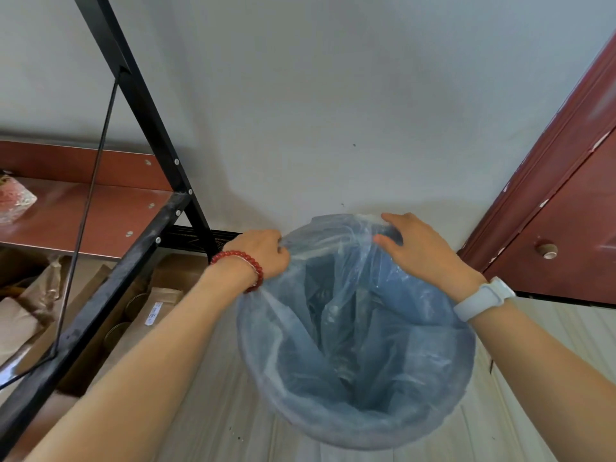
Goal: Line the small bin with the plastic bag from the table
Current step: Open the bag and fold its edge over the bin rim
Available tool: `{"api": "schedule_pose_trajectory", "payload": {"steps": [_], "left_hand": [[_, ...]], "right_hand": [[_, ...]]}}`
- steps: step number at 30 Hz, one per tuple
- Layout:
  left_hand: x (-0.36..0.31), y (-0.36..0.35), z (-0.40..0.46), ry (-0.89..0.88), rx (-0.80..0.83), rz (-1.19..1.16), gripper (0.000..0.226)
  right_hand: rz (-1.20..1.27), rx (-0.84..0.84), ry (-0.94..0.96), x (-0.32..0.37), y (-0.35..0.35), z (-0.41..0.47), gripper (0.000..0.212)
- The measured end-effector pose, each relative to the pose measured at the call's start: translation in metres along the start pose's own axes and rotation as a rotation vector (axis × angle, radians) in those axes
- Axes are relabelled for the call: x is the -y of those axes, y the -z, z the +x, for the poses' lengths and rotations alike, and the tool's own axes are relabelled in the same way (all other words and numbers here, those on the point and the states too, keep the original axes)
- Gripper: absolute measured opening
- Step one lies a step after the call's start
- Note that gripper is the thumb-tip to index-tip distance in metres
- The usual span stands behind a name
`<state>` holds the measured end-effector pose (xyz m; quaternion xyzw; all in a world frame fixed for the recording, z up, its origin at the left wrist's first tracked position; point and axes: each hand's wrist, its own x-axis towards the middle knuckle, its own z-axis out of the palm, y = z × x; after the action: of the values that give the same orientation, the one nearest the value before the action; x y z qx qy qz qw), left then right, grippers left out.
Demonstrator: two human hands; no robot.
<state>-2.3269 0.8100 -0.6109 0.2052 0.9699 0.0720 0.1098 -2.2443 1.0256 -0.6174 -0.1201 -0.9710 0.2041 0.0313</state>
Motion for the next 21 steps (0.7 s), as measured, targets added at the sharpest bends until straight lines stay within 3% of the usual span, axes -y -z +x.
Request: {"api": "schedule_pose_trajectory", "payload": {"steps": [2, 4, 7, 10, 14, 21], "left_hand": [[0.006, 0.016, -0.003, -0.058, 0.224, 0.027, 0.024], [0.005, 0.023, -0.004, -0.109, 0.343, -0.053, 0.039], [-0.01, 0.019, -0.003, -0.175, 0.17, -0.318, 0.057], [-0.022, 0.012, 0.004, -0.17, -0.066, -0.54, 0.054], [-0.028, 0.009, 0.01, -0.131, -0.099, -0.558, 0.043], [-0.031, -0.001, 0.013, -0.139, -0.124, -0.514, 0.032]], "right_hand": [[-0.031, -0.033, 0.011, 0.002, -0.004, 0.002, 0.025], [-0.063, -0.074, 0.027, 0.006, -0.007, 0.001, 0.019], [-0.11, -0.116, 0.082, 0.009, -0.003, 0.003, 0.023], [-0.059, -0.123, 0.09, 0.012, 0.008, 0.003, 0.026], [0.099, -0.044, 0.09, 0.01, 0.018, 0.0, 0.04], [0.203, 0.121, 0.023, -0.003, 0.025, 0.002, 0.022]]}}
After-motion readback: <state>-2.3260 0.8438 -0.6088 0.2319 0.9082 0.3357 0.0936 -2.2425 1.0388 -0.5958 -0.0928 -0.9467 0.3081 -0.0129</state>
